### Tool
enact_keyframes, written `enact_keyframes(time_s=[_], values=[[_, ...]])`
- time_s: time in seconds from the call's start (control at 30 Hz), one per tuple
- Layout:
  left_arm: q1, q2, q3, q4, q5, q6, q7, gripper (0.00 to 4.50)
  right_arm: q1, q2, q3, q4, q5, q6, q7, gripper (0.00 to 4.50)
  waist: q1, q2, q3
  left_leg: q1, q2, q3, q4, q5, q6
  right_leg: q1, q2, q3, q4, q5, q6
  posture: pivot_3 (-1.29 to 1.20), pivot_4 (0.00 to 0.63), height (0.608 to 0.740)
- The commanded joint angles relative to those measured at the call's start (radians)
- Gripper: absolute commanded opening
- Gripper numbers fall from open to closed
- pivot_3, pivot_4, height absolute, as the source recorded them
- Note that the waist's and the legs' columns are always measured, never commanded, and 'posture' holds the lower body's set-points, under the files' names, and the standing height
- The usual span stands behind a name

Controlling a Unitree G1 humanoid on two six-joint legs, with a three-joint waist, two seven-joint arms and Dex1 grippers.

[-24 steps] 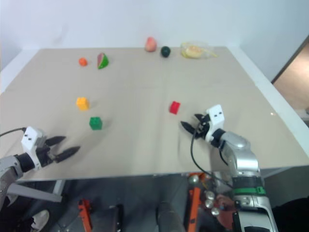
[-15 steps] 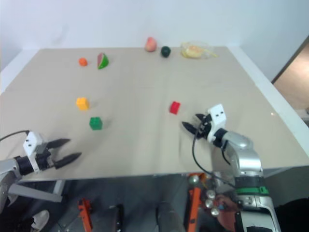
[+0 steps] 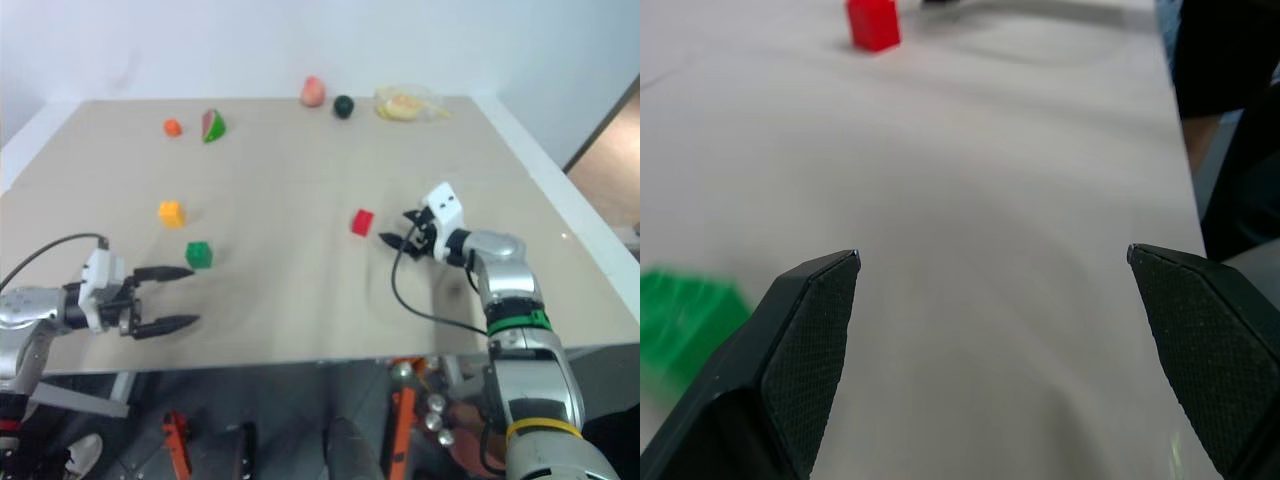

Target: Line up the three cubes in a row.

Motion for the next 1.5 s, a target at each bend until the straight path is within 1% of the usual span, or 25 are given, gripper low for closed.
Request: enact_keyframes(time_s=[0.03, 0.17, 0.33, 0.87, 1.0, 1.1, 1.13, 1.17, 1.33, 1.37, 1.5], values=[[-0.059, -0.023, -0.033, -0.058, -0.015, 0.028, 0.019, 4.44, -0.077, 0.018, 0.012, 0.086, -0.034, -0.071, 0.023, 3.92, 0.0, 0.0, 0.0, 0.0, 0.0, 0.0, 0.0, 0.0, 0.0, 0.0, 0.0, 0.0, 0.0, 0.0, 0.0, 0.0, 0.15, 0.74], [-0.101, -0.054, -0.068, -0.078, -0.005, 0.056, 0.049, 4.44, -0.118, 0.046, 0.021, 0.161, -0.057, -0.107, 0.041, 3.92, -0.001, 0.0, 0.0, 0.0, 0.0, -0.001, 0.0, 0.0, 0.0, 0.0, 0.001, 0.0, 0.001, 0.0, 0.0, 0.0, 0.15, 0.74], [-0.11, -0.07, -0.089, -0.105, -0.004, 0.082, 0.077, 4.44, -0.145, 0.069, 0.023, 0.204, -0.071, -0.126, 0.081, 3.92, -0.002, 0.0, 0.0, 0.001, 0.0, -0.002, 0.001, 0.0, 0.0, 0.001, 0.001, 0.0, 0.001, 0.001, 0.001, 0.0, 0.15, 0.74], [-0.077, -0.076, -0.082, -0.245, -0.05, 0.181, 0.176, 4.44, -0.231, 0.135, 0.024, 0.327, -0.159, -0.183, -0.036, 3.92, -0.006, 0.0, 0.0, 0.001, 0.0, -0.002, 0.003, 0.001, 0.0, 0.002, 0.001, 0.0, 0.002, 0.002, 0.002, 0.0, 0.15, 0.74], [-0.064, -0.073, -0.076, -0.268, -0.06, 0.195, 0.196, 4.44, -0.243, 0.142, 0.021, 0.341, -0.168, -0.184, -0.04, 3.92, -0.006, 0.0, 0.0, 0.001, 0.0, -0.002, 0.002, 0.001, 0.0, 0.002, 0.001, 0.0, 0.002, 0.002, 0.002, 0.0, 0.15, 0.74], [-0.059, -0.069, -0.07, -0.28, -0.064, 0.201, 0.21, 4.44, -0.244, 0.145, 0.018, 0.346, -0.171, -0.186, -0.016, 3.92, -0.007, 0.0, 0.0, 0.001, 0.0, -0.003, 0.003, 0.001, 0.0, 0.002, 0.001, 0.0, 0.002, 0.002, 0.002, 0.0, 0.15, 0.74], [-0.057, -0.068, -0.067, -0.284, -0.067, 0.204, 0.214, 4.5, -0.244, 0.145, 0.018, 0.346, -0.171, -0.187, -0.015, 3.37, -0.007, 0.0, 0.0, 0.001, 0.0, -0.003, 0.003, 0.001, 0.0, 0.002, 0.001, 0.0, 0.002, 0.002, 0.002, 0.0, 0.15, 0.74], [-0.055, -0.068, -0.064, -0.289, -0.072, 0.208, 0.22, 4.5, -0.243, 0.146, 0.015, 0.347, -0.169, -0.187, -0.007, 3.14, -0.008, 0.0, 0.0, 0.001, 0.0, -0.002, 0.003, 0.001, 0.0, 0.002, 0.001, 0.0, 0.002, 0.002, 0.002, 0.0, 0.15, 0.74], [-0.049, -0.065, -0.052, -0.299, -0.081, 0.216, 0.24, 4.5, -0.239, 0.149, 0.011, 0.347, -0.168, -0.19, 0.0, 1.34, -0.01, 0.0, 0.0, 0.001, 0.0, -0.003, 0.003, 0.001, 0.0, 0.002, 0.001, 0.0, 0.002, 0.002, 0.002, 0.0, 0.15, 0.74], [-0.049, -0.066, -0.05, -0.299, -0.082, 0.217, 0.244, 4.5, -0.237, 0.15, 0.011, 0.348, -0.168, -0.191, -0.003, 1.16, -0.01, 0.0, 0.0, 0.001, 0.0, -0.003, 0.003, 0.001, 0.0, 0.002, 0.001, 0.0, 0.002, 0.002, 0.002, 0.0, 0.15, 0.74], [-0.046, -0.066, -0.042, -0.294, -0.076, 0.214, 0.253, 4.5, -0.229, 0.149, 0.008, 0.347, -0.166, -0.194, -0.007, 1.16, -0.01, 0.0, 0.0, 0.001, 0.0, -0.003, 0.003, 0.001, 0.0, 0.002, 0.001, 0.0, 0.002, 0.002, 0.002, 0.0, 0.15, 0.74]])
